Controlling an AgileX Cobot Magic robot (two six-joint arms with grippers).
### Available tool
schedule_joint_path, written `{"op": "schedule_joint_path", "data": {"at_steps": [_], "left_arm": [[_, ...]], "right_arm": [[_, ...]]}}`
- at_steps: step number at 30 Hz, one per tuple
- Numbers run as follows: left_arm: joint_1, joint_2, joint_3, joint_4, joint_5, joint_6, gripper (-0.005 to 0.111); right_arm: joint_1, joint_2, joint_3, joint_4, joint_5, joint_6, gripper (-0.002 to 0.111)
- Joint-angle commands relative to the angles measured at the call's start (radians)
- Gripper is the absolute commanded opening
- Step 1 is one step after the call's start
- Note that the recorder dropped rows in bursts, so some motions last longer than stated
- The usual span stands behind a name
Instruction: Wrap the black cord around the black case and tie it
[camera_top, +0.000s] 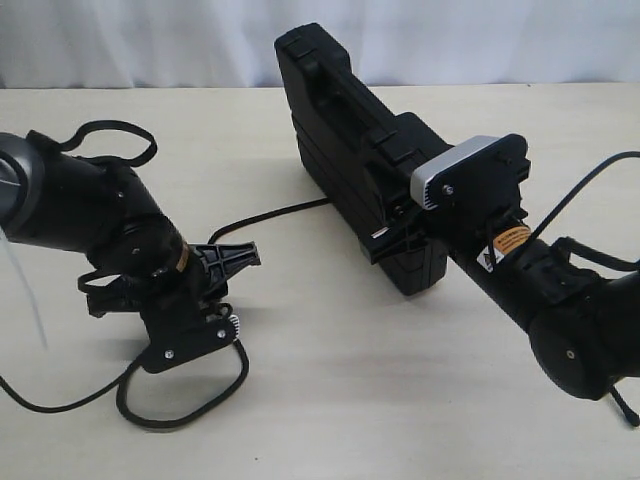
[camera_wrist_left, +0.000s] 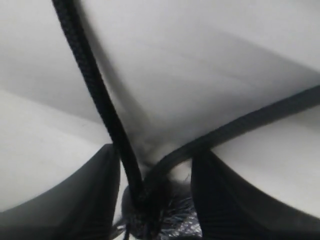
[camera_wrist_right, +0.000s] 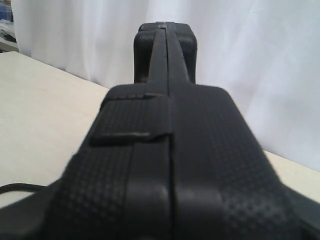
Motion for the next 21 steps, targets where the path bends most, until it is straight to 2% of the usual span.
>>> {"op": "schedule_joint_path", "data": {"at_steps": [1,8,15,19,20,21], "left_arm": [[-0.055,0.013,0.004,-0.011,0.116,0.004,0.044],[-0.172,0.013,0.004,-0.011,0.235,0.019,0.044],[-0.243,0.013,0.004,-0.011,0.360,0.019,0.035],[-0.249,0.013,0.004,-0.010,0.386,-0.015,0.021],[-0.249,0.013,0.004,-0.010,0.386,-0.051,0.016],[-0.249,0.013,0.004,0.013,0.386,-0.151,0.004]], "right_arm": [[-0.001,0.011,0.007,-0.013,0.077,0.013,0.004],[-0.001,0.011,0.007,-0.013,0.077,0.013,0.004],[-0.001,0.011,0.007,-0.013,0.077,0.013,0.004],[-0.001,0.011,0.007,-0.013,0.077,0.013,0.004],[-0.001,0.011,0.007,-0.013,0.077,0.013,0.004],[-0.001,0.011,0.007,-0.013,0.082,0.013,0.004]]}}
